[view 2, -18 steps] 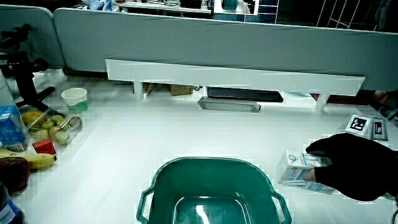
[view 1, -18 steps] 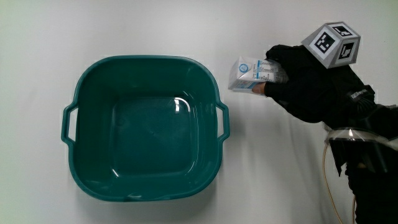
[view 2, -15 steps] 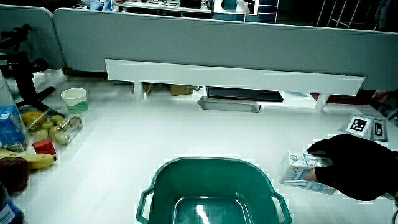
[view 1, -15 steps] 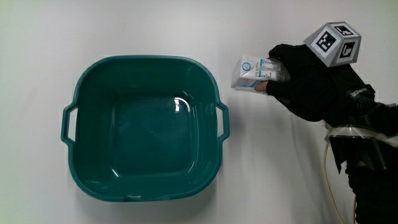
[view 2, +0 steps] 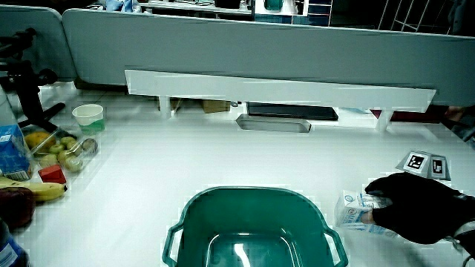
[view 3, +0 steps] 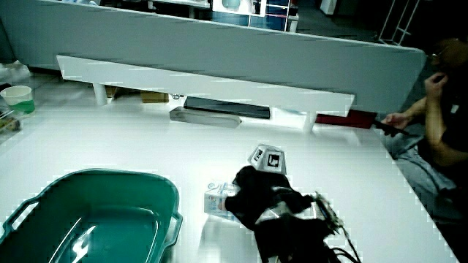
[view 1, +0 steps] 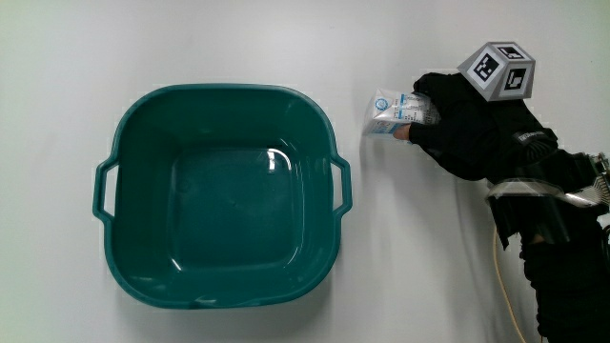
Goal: Place milk on desk
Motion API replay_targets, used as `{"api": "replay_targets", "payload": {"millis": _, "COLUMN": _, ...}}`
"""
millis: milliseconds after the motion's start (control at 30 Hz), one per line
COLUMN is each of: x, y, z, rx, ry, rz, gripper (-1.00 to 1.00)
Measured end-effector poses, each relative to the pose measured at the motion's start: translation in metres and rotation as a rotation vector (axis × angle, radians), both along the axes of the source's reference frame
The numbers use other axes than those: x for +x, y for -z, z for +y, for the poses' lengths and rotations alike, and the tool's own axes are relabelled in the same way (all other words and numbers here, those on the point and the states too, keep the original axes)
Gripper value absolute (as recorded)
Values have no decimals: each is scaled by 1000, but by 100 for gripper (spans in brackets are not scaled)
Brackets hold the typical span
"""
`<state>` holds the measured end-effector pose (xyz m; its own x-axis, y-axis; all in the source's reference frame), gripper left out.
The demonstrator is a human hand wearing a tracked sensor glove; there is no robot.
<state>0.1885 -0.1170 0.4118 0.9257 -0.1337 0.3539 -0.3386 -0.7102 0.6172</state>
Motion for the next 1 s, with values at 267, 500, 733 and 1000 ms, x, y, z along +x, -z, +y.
{"api": "replay_targets", "payload": {"millis": 267, "x": -3, "y": -12, "z": 0, "rx": -25, "ry": 0, "rz": 12, "gripper": 0}}
{"api": "replay_targets", "payload": {"millis": 500, "x": -4, "y": -20, "z": 0, "rx": -58, "ry": 10, "rz": 44, "gripper": 0}}
{"api": "replay_targets", "payload": {"millis": 733, "x": -2, "y": -21, "z": -1, "rx": -85, "ry": -18, "rz": 24, "gripper": 0}}
{"api": "replay_targets", "payload": {"millis": 1000, "x": -3, "y": -22, "z": 1, "rx": -117, "ry": -5, "rz": 68, "gripper": -30}}
